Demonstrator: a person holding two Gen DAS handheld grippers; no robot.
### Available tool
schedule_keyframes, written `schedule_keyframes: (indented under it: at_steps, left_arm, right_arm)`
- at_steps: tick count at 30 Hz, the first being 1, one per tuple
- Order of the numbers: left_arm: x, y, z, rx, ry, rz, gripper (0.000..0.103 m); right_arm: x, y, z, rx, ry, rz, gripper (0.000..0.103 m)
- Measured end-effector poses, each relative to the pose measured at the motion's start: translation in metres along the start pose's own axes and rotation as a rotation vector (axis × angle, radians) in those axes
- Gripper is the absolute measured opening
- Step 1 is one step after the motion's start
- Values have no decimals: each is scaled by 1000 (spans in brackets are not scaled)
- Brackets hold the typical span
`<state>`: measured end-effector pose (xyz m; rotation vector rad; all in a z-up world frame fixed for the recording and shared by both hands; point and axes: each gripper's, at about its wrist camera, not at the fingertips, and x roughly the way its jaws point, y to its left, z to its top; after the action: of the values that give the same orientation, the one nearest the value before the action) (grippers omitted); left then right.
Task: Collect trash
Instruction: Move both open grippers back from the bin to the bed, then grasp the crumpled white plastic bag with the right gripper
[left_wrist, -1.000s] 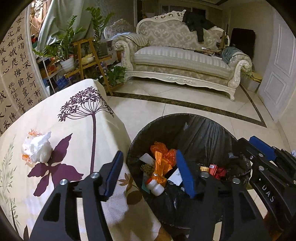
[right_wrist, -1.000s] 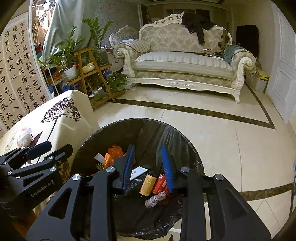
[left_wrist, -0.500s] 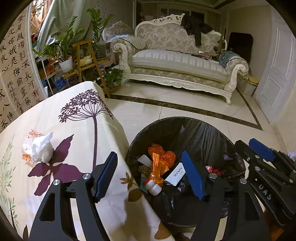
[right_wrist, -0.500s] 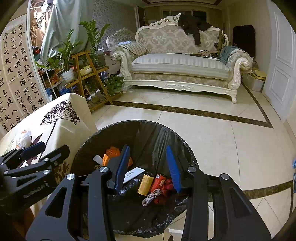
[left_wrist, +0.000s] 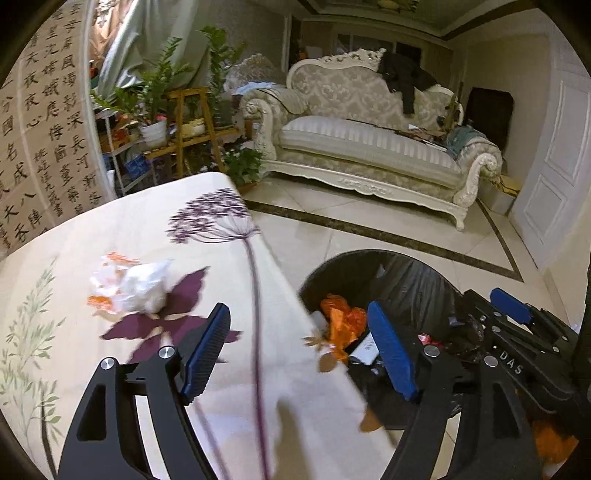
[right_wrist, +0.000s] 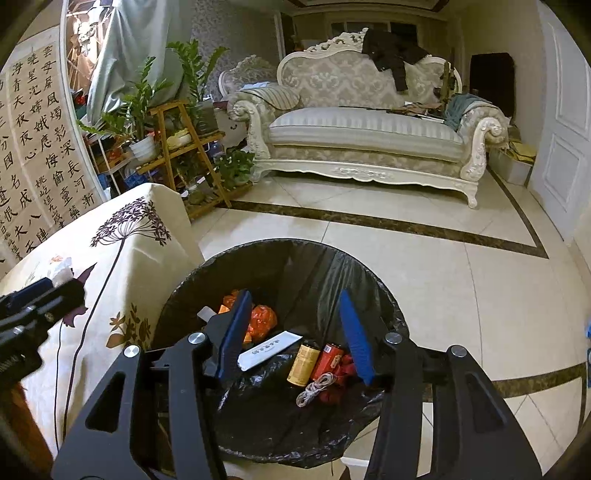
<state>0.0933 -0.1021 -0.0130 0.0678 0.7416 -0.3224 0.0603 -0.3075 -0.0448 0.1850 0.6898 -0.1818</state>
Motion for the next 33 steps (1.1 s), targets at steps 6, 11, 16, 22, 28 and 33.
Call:
schedule_keyframes:
  at_steps: [6,11,16,22,28,33]
  left_arm:
    - [-11,32,-6,-51,-1,59,76]
    - [-16,60,-13,-101,6,112,76]
    - [-19,86,-22,-144,21,158,76]
    - [-19,114,-24,-194,22,195,76]
    - [-13,137,-17,-221,14,213,76]
    - [-10,156,-17,-238,24,240,76]
  right_arm:
    - [-4,13,2,-22,-2,18,48]
    - [-5,32,1,-52,2,40,49]
    - [-4,55,1,-84,10,73,49]
    - [-1,85,0,-131,21,116,49]
    - [2,114,2,-169,31,158,49]
    - [3,140,7,-198,34,201,49]
